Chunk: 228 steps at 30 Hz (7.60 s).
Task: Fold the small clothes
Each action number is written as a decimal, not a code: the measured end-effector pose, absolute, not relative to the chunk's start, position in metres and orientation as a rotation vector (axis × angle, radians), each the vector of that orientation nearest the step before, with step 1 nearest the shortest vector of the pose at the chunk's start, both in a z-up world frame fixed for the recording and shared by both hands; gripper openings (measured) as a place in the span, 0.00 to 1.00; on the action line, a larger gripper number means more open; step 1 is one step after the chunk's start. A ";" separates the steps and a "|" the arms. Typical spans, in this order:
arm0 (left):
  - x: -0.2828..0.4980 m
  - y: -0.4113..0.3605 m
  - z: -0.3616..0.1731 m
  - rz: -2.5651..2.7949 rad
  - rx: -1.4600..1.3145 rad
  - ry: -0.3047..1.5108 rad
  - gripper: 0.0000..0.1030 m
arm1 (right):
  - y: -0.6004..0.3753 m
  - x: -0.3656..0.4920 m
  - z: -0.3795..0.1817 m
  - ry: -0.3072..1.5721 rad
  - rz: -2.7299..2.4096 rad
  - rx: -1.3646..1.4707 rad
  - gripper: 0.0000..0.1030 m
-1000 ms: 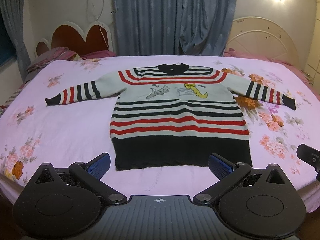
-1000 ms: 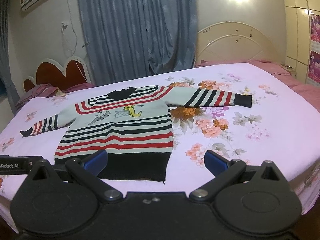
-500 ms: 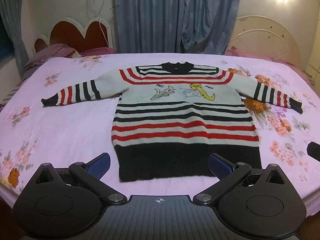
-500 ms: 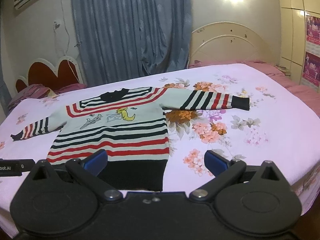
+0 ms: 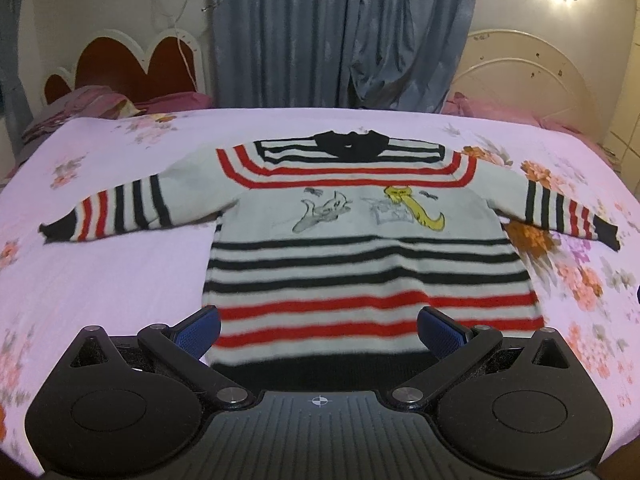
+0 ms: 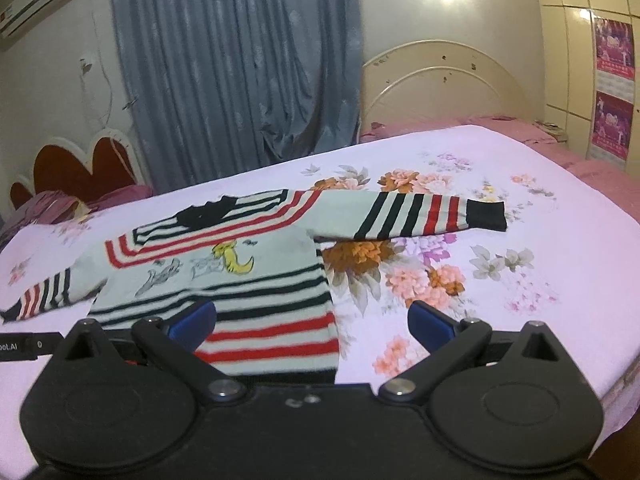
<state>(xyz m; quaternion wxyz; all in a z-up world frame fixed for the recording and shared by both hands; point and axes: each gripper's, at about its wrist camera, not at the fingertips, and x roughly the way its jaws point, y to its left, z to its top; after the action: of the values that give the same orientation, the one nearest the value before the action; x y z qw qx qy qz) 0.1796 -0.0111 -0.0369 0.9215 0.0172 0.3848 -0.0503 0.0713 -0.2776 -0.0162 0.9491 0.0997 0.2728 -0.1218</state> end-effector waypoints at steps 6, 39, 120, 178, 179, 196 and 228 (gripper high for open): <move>0.230 -0.004 -0.043 -0.146 0.014 0.790 1.00 | -0.278 0.113 -0.019 0.559 -0.289 0.213 0.88; 0.406 -0.067 -0.122 -0.055 0.003 0.893 1.00 | -0.469 0.280 -0.113 0.747 -0.520 0.404 0.53; 0.480 -0.068 -0.180 -0.271 -0.337 0.876 0.71 | -0.334 0.355 -0.146 0.749 -0.233 0.091 0.58; 0.486 -0.040 -0.174 -0.213 -0.200 0.853 0.09 | -0.384 0.443 -0.142 0.736 -0.122 0.318 0.48; 0.487 -0.038 -0.176 -0.212 -0.205 0.854 0.09 | -0.385 0.453 -0.145 0.747 -0.121 0.320 0.48; 0.493 -0.030 -0.179 -0.203 -0.239 0.861 0.09 | -0.396 0.509 -0.166 0.751 -0.177 0.303 0.10; 0.480 -0.040 -0.160 -0.133 -0.164 0.870 0.80 | -0.293 0.455 -0.144 0.807 -0.008 0.102 0.34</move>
<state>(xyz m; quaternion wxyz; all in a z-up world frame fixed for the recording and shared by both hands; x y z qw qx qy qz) 0.4795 -0.0398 -0.1603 0.9014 -0.0793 0.4208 -0.0641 0.4547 -0.2929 -0.1442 0.9185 0.0494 0.3923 -0.0039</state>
